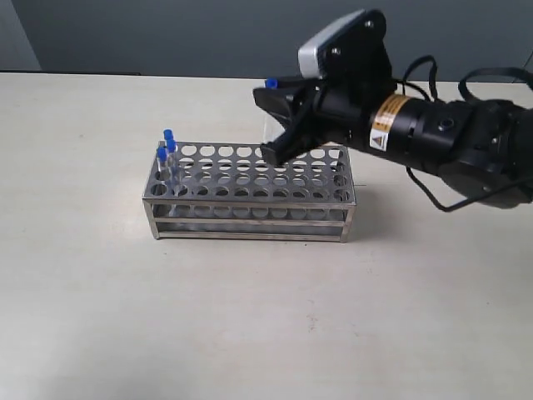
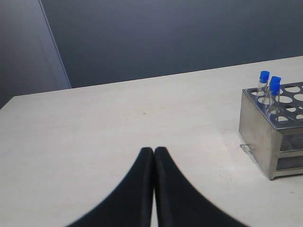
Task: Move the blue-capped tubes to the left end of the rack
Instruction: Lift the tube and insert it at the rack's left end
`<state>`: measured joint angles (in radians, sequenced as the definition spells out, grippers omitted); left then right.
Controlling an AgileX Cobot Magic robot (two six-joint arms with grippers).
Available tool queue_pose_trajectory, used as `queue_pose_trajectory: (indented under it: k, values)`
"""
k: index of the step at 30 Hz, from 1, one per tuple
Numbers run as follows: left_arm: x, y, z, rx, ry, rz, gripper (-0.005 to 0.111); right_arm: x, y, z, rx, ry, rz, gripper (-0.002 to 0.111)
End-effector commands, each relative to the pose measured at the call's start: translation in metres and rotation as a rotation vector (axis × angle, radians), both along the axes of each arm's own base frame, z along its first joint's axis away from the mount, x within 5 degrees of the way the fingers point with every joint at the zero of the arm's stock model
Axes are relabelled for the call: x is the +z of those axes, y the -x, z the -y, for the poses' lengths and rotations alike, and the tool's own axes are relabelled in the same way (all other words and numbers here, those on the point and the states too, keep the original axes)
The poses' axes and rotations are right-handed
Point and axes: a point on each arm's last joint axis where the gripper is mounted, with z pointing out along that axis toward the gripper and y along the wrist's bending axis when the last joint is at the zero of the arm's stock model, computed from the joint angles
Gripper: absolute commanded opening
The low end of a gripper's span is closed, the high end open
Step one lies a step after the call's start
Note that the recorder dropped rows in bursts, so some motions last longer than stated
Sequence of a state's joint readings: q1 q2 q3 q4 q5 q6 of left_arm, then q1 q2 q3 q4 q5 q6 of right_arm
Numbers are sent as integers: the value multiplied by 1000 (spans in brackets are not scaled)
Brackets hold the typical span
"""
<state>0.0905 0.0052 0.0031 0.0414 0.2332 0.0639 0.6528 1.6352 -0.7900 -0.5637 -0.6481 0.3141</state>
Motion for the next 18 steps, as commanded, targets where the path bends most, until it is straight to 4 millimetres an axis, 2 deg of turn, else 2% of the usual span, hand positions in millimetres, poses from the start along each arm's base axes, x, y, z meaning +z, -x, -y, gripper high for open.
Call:
queue_pose_trajectory:
  k: [1, 5, 8, 12, 18]
  values:
    - [1, 0, 0, -3, -2, 9, 1, 21, 1, -24, 78, -32, 80, -1]
    - [1, 0, 0, -3, -2, 9, 1, 20, 4, -52, 137, -35, 87, -1]
    - [1, 0, 0, -3, -2, 9, 1, 3, 5, -84, 196, -15, 65, -1]
    - [1, 0, 0, -3, -2, 9, 1, -17, 6, -111, 241, 2, 39, -1]
    - [1, 0, 0, -3, -2, 9, 1, -39, 7, -119, 253, 34, -8, -1]
